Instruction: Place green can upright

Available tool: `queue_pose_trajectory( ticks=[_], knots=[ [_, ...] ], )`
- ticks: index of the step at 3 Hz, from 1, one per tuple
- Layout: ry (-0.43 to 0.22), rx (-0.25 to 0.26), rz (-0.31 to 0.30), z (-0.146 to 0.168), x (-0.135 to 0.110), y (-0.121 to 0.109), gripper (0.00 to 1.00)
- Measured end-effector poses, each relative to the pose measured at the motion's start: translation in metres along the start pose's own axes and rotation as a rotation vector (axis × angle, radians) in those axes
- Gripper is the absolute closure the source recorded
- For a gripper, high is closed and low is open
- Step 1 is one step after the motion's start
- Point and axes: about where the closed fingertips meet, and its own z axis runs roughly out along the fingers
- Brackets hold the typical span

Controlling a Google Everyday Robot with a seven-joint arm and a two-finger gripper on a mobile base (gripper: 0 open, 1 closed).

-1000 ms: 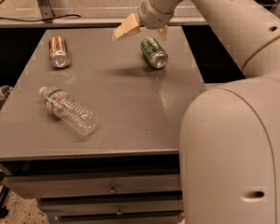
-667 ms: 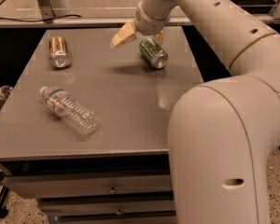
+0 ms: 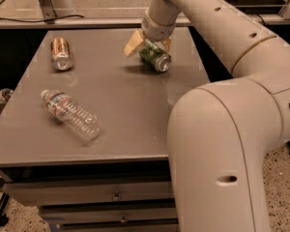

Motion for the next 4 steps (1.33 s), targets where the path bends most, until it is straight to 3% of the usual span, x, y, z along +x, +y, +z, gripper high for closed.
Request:
queue_pose_trajectory(
  ticks=[2,3,4],
  knots=[
    [0.03,0.041,0.0,0.0,0.011,-0.019,0.63],
    [-0.018,0.031,-0.023,-0.015,0.0,-0.016,0.87],
    [-0.157,-0.027,-0.052,-0.05,-0.021,-0.013,1.0]
  ],
)
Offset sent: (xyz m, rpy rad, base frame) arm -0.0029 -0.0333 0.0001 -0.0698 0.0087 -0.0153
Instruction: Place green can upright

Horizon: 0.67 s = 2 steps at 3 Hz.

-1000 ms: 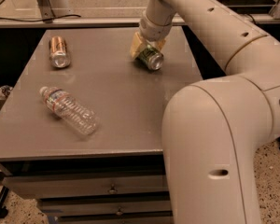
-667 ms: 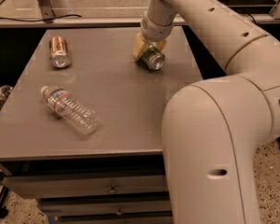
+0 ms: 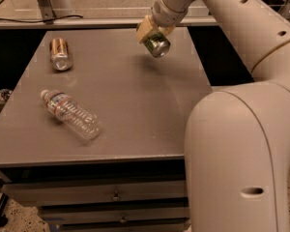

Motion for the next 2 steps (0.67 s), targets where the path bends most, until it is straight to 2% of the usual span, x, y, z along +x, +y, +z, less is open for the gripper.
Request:
queue_pose_trajectory(
  ticks=[1,2],
  knots=[
    [-0.171,-0.101,-0.031,-0.029,-0.017,0.0,1.0],
    [-0.342,-0.243,-0.053,-0.054,-0.013,-0.007,1.0]
  ],
)
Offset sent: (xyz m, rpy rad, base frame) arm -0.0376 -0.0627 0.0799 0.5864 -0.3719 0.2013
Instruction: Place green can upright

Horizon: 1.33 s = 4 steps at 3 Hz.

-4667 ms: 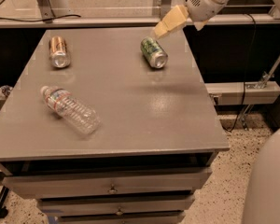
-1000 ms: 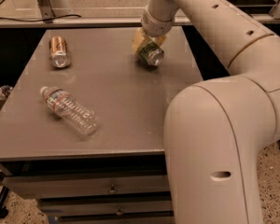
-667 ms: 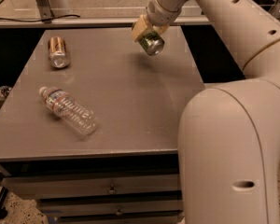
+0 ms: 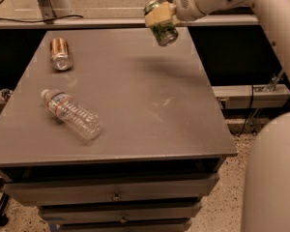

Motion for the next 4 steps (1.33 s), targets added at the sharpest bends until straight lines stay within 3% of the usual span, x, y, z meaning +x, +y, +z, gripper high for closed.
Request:
queue_pose_trajectory(
  ticks=[1,2,3,4],
  knots=[
    [-0.047,-0.049,-0.014,-0.015,0.0,0.004,1.0],
    [-0.047,-0.049,-0.014,-0.015,0.0,0.004,1.0],
    [-0.035,-0.133,-0.045,0.01,0.006,0.015,1.0],
    [-0.022,-0.188,-0.073,0.016,0.014,0.007,1.0]
  ],
)
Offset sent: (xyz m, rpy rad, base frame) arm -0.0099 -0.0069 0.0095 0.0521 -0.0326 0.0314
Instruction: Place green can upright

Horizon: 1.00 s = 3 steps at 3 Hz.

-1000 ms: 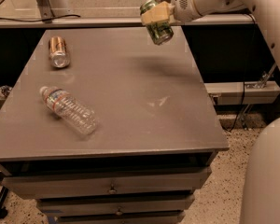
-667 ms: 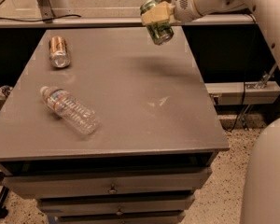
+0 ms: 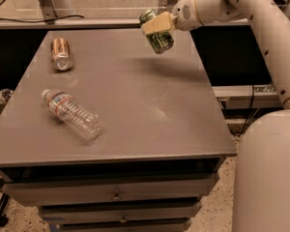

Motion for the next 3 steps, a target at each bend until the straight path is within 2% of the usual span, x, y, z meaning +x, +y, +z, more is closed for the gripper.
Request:
queue_pose_trajectory(
  ticks=[1,2,3],
  knots=[
    [0.007,-0.045,-0.042,-0.011,0.007,-0.009,1.0],
    [-0.025,-0.116,-0.064,-0.034,0.017,-0.015,1.0],
    [-0.027,-0.125,-0.067,-0.033,0.015,-0.014,1.0]
  ],
)
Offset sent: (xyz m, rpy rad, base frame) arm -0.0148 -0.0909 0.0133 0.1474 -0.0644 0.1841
